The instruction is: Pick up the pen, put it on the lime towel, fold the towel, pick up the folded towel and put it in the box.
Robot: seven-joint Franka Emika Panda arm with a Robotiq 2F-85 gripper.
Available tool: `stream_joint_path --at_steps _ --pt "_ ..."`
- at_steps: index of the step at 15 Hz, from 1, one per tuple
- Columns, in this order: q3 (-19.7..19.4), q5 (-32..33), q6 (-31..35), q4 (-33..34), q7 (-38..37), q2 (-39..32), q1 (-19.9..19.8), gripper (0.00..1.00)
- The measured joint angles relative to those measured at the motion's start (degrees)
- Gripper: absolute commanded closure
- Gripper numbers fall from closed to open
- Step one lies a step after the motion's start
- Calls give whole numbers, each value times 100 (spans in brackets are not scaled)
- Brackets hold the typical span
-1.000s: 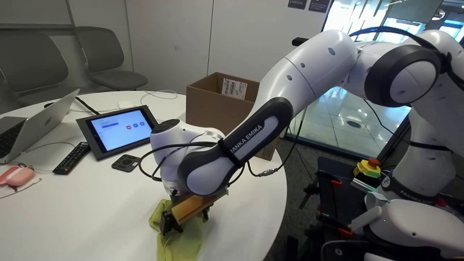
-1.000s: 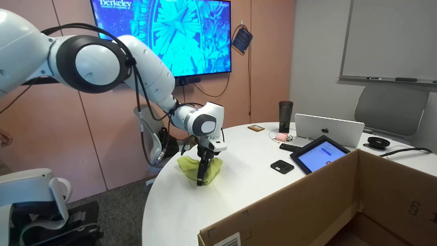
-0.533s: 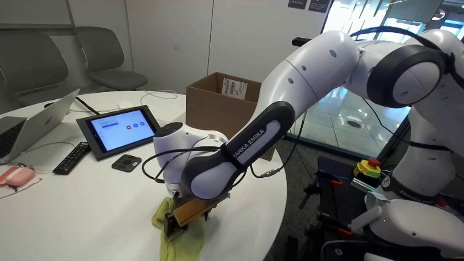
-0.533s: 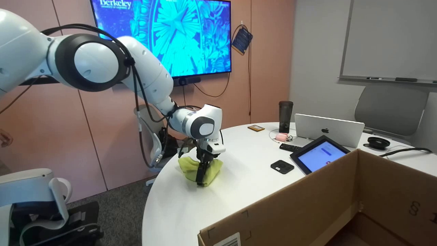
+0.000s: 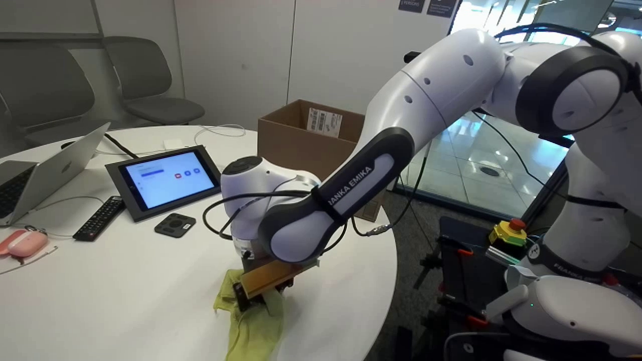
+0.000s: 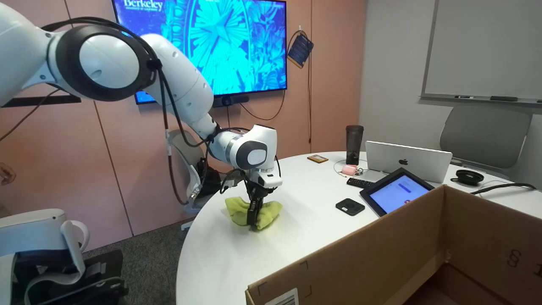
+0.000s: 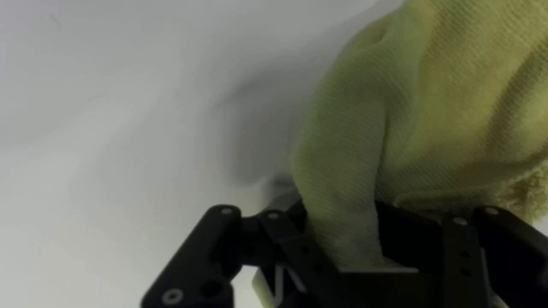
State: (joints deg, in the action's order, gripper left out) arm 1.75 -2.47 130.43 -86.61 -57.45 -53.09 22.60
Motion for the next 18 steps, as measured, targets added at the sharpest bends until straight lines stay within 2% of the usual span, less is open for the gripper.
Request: stream_joint_path --at_steps 8,15,18 --pt "-352 30 623 -950 -285 1106 -37 100" --pt "-733 735 555 -1623 -922 2490 -47 100" --pt "-808 998 258 -1808 -1355 3087 -138 100"
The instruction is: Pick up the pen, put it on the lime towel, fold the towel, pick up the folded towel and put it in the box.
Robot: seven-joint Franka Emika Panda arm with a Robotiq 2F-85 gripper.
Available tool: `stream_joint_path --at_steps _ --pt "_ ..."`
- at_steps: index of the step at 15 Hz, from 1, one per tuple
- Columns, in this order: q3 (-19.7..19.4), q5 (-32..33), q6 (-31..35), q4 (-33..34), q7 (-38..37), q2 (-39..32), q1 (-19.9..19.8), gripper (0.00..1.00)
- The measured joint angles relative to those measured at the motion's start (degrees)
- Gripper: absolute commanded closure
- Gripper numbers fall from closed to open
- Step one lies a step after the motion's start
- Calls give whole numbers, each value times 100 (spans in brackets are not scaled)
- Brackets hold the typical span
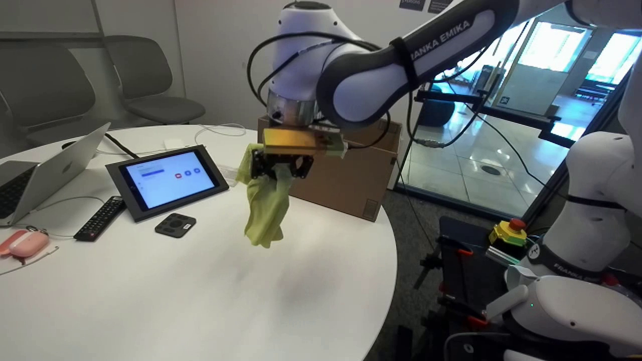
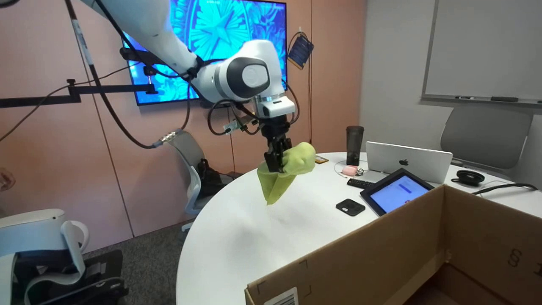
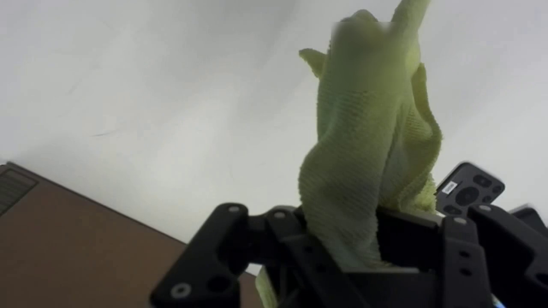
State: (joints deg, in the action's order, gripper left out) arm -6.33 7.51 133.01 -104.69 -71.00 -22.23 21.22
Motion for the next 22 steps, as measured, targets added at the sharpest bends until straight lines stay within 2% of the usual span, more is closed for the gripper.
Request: stream_joint_path --at_steps 5,10,16,22 --pt "-1 198 -589 -147 -485 784 -473 100" --pt "-33 257 -827 -187 -946 1194 -1230 100" --pt "-154 161 -841 -144 -1079 1328 -2099 100" --pt "-290 -335 -838 16 -1164 1269 -2607 100"
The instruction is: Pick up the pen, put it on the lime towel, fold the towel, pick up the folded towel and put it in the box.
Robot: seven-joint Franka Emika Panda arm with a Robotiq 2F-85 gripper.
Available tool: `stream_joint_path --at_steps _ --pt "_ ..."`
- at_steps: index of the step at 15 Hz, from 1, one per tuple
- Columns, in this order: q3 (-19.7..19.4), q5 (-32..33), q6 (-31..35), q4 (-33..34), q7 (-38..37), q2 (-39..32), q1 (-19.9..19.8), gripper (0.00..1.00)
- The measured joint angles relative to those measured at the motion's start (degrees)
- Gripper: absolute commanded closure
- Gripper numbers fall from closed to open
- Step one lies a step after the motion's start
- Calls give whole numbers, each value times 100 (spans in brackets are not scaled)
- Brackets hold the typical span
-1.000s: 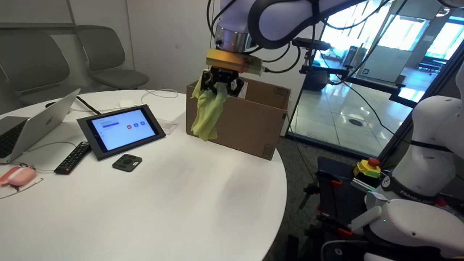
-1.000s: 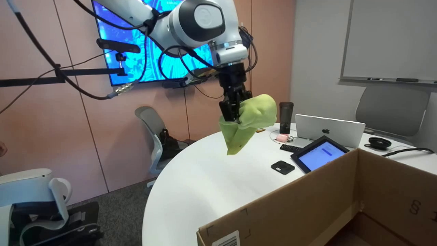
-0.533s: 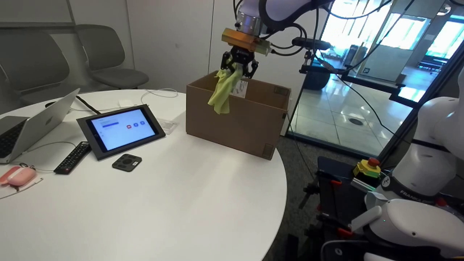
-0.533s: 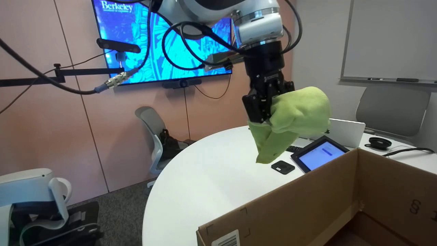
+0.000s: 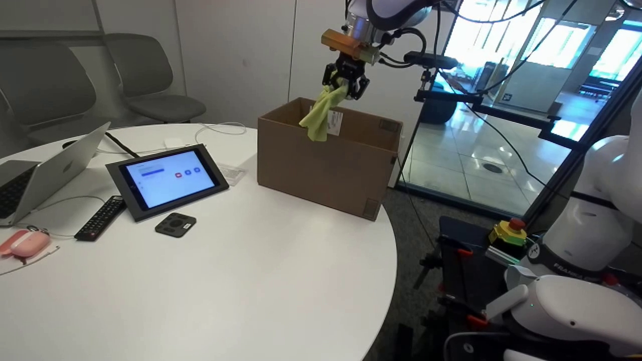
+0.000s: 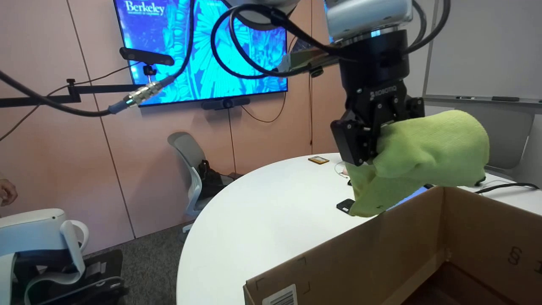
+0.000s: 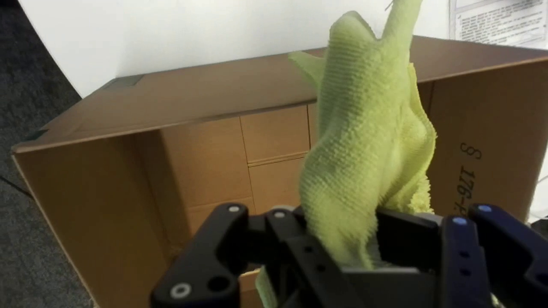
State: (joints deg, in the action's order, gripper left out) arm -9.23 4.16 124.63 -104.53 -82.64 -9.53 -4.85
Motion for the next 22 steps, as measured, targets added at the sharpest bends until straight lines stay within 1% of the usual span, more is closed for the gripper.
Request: stream_joint_path --at_steps 8,13,22 --pt "-220 -628 -5 626 -272 -518 -424 100" --pt "-321 -677 -148 1062 -245 -978 -629 100" --pt "-446 -680 -498 1810 -61 -2178 -1035 100"
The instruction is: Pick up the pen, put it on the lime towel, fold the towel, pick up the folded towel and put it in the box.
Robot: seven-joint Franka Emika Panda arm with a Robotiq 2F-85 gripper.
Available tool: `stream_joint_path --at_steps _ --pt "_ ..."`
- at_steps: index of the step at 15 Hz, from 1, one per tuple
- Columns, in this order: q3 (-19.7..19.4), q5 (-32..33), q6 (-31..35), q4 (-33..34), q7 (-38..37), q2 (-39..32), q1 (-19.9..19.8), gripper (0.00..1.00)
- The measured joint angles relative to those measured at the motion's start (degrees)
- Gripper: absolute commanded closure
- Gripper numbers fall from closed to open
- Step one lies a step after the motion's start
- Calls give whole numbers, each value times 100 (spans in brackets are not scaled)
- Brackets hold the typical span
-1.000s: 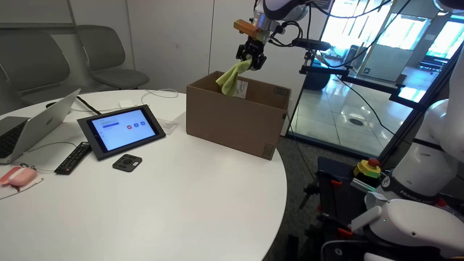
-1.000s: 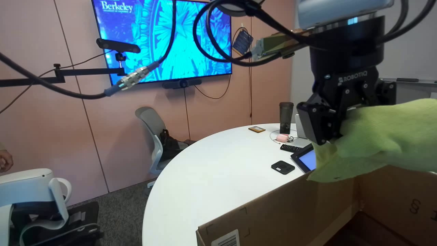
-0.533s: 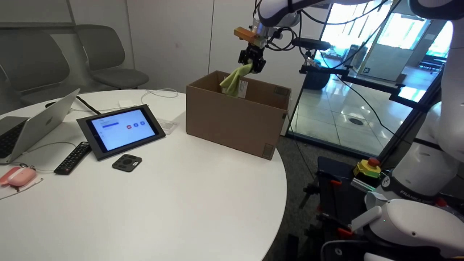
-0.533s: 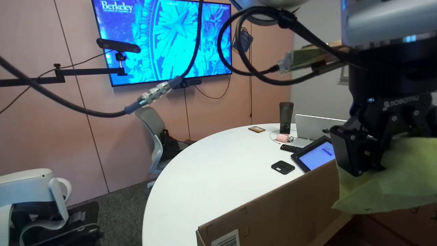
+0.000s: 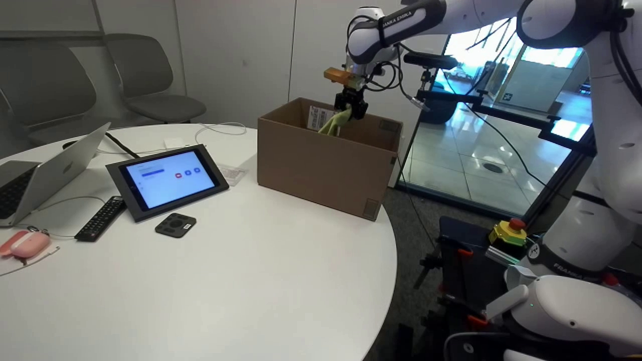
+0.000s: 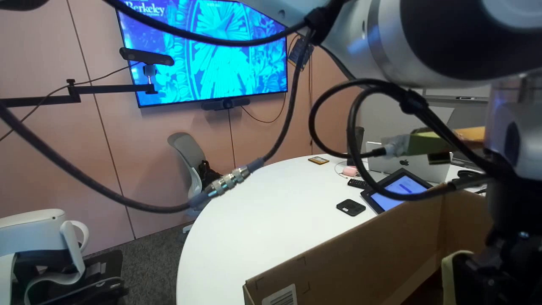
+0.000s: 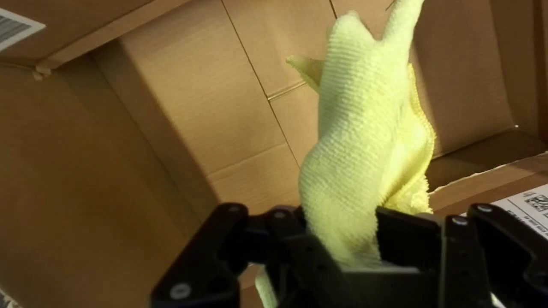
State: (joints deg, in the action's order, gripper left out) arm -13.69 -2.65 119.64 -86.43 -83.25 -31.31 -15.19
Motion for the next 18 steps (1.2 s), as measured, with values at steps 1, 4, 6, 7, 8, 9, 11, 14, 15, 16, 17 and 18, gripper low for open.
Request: stream_joint_path --at_steps 1,4,6,7,8,9,11,14,15,16,17,18 --pt "-8 0 -9 49 36 -117 -29 100" --pt "-8 0 -27 180 209 -447 -62 100" --pt "16 0 -33 275 352 -669 -60 100" --pt "36 0 -34 327 408 -780 -59 100" --pt "61 -4 -33 389 468 -903 -57 100" --pt "94 -17 -33 459 530 -1034 -55 100" --pt "159 -57 -33 609 636 -1302 -50 100" --pt "223 -121 -35 877 767 -1691 -43 71" --pt "229 -135 -37 965 801 -1794 -43 71" --pt "229 -149 -42 1050 824 -1884 -44 64" --pt "229 -161 -54 1127 848 -1949 -47 56" --pt "229 -167 -73 1187 876 -1994 -49 49"
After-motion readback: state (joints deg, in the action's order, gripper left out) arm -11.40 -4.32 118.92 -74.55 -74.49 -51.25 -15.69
